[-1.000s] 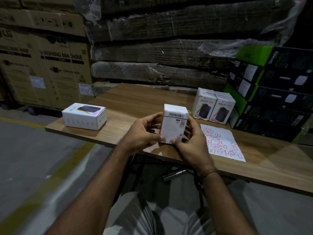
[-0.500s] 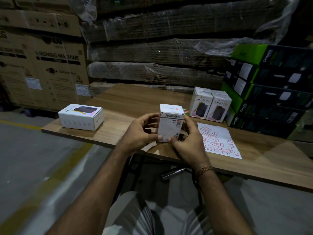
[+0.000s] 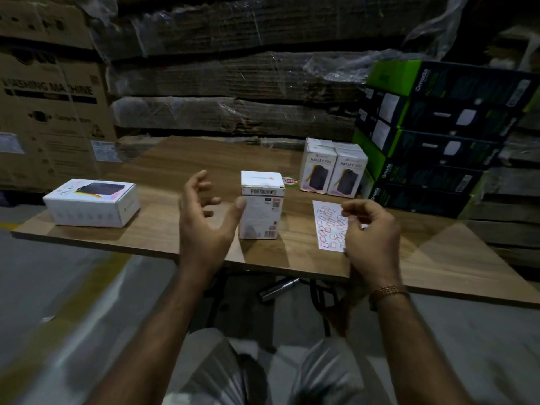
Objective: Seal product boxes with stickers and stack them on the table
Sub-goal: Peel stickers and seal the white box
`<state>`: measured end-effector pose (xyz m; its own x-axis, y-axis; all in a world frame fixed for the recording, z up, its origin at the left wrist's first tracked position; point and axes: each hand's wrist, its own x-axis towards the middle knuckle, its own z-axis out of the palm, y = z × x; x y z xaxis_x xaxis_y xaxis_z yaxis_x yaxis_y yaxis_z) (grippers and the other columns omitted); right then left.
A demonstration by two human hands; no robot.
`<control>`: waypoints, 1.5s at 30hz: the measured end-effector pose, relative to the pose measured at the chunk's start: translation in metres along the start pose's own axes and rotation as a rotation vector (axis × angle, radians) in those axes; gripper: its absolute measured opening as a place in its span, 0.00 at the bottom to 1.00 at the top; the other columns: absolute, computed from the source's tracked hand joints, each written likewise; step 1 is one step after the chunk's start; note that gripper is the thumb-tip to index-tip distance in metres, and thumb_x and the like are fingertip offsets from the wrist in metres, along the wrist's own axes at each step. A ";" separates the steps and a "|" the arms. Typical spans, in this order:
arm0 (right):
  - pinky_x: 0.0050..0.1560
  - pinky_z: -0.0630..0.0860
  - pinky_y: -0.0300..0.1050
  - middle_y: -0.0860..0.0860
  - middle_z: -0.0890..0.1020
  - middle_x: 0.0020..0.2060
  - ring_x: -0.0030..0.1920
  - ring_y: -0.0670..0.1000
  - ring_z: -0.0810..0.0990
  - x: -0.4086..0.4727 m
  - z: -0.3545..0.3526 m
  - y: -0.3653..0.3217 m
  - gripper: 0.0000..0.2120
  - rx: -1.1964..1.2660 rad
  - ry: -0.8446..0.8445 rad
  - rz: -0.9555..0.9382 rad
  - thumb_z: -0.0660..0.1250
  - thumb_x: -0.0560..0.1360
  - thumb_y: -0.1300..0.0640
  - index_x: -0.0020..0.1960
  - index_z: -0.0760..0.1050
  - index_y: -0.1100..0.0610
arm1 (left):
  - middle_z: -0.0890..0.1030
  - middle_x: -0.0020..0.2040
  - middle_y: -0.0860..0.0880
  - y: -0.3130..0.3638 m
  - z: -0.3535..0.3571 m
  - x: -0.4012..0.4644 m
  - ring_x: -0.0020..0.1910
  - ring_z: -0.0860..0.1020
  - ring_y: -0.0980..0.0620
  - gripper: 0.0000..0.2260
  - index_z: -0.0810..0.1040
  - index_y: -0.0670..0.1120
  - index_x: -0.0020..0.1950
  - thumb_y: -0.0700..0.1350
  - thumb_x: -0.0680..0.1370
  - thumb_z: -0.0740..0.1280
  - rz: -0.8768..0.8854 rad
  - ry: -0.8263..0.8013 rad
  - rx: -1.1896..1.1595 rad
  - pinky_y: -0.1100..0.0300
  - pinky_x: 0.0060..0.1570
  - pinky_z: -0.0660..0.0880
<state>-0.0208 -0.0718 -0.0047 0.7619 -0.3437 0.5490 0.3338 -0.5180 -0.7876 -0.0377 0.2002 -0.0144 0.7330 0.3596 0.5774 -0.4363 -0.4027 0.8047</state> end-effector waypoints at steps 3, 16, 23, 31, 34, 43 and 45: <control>0.50 0.78 0.38 0.46 0.85 0.48 0.51 0.46 0.82 0.013 -0.024 0.023 0.17 -0.184 -0.044 0.028 0.63 0.80 0.71 0.52 0.83 0.51 | 0.77 0.51 0.45 0.029 0.022 -0.031 0.47 0.77 0.48 0.15 0.74 0.41 0.61 0.47 0.81 0.75 0.241 0.272 0.063 0.50 0.47 0.78; 0.46 0.74 0.36 0.49 0.85 0.51 0.54 0.49 0.81 0.024 -0.044 0.058 0.16 -0.228 0.007 0.142 0.64 0.81 0.69 0.51 0.84 0.52 | 0.78 0.70 0.51 0.042 0.144 -0.028 0.68 0.75 0.52 0.18 0.78 0.48 0.72 0.41 0.82 0.71 0.346 -0.640 0.256 0.53 0.69 0.73; 0.53 0.70 0.40 0.54 0.83 0.57 0.54 0.49 0.77 0.026 -0.041 0.061 0.11 -0.373 -0.024 0.120 0.67 0.82 0.64 0.60 0.86 0.57 | 0.71 0.80 0.50 0.046 0.163 -0.024 0.80 0.66 0.48 0.24 0.73 0.50 0.80 0.41 0.83 0.67 0.243 -0.779 0.419 0.53 0.79 0.62; 0.53 0.70 0.40 0.53 0.81 0.60 0.58 0.52 0.78 0.025 -0.040 0.060 0.14 -0.466 -0.157 0.084 0.65 0.84 0.62 0.65 0.85 0.54 | 0.77 0.74 0.51 0.045 0.161 -0.023 0.75 0.66 0.44 0.25 0.77 0.58 0.75 0.37 0.81 0.62 0.029 -0.823 0.444 0.41 0.68 0.75; 0.56 0.71 0.40 0.51 0.82 0.57 0.56 0.49 0.77 0.023 -0.040 0.059 0.13 -0.436 -0.154 0.067 0.66 0.83 0.63 0.61 0.86 0.53 | 0.79 0.72 0.51 0.045 0.159 -0.023 0.70 0.74 0.45 0.25 0.80 0.60 0.71 0.36 0.80 0.63 -0.016 -0.784 0.385 0.43 0.59 0.81; 0.45 0.70 0.36 0.52 0.82 0.51 0.49 0.48 0.76 0.018 -0.039 0.054 0.12 -0.473 -0.113 0.032 0.67 0.80 0.64 0.55 0.88 0.57 | 0.75 0.77 0.52 0.051 0.157 -0.022 0.78 0.67 0.48 0.27 0.79 0.56 0.75 0.35 0.79 0.64 0.109 -0.810 0.462 0.48 0.74 0.65; 0.46 0.71 0.39 0.53 0.82 0.51 0.48 0.48 0.75 0.017 -0.038 0.053 0.12 -0.500 -0.118 0.020 0.67 0.79 0.64 0.56 0.88 0.57 | 0.73 0.79 0.52 0.053 0.157 -0.022 0.79 0.65 0.50 0.26 0.78 0.55 0.76 0.36 0.80 0.65 0.166 -0.825 0.491 0.48 0.75 0.60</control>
<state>-0.0117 -0.1350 -0.0263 0.8326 -0.2815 0.4769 0.0342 -0.8334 -0.5516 0.0053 0.0385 -0.0062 0.8987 -0.3608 0.2493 -0.4379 -0.7682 0.4671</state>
